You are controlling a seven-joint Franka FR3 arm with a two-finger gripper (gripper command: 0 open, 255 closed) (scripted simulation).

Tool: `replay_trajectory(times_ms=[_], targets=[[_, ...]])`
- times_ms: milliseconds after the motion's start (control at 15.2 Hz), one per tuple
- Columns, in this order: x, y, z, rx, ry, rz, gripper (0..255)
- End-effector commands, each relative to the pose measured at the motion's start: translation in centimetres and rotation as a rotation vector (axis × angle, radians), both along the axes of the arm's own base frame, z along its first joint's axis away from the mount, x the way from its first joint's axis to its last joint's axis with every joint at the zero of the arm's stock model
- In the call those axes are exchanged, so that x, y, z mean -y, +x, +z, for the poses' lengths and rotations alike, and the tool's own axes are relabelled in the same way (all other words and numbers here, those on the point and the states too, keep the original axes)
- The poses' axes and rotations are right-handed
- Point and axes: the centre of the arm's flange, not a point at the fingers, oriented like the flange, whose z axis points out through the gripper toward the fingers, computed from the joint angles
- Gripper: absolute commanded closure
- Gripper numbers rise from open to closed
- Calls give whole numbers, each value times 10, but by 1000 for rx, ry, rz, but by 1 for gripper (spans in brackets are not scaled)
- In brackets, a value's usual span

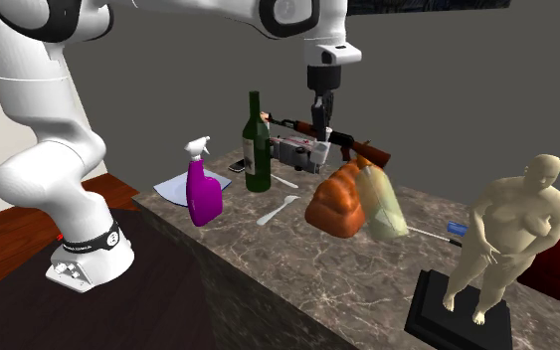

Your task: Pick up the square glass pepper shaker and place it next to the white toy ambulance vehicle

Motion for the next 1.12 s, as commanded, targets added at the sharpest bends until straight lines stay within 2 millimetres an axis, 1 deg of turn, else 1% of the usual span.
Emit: replay_trajectory(times_ms=[0, 330, 396, 1056], targets=[[-24, -8, 2, 0, 0, -1, 255], [-87, -27, 2, 0, 0, -1, 255], [-106, -33, 2, 0, 0, -1, 255], [-106, -33, -51, 0, 0, -1, 255]])
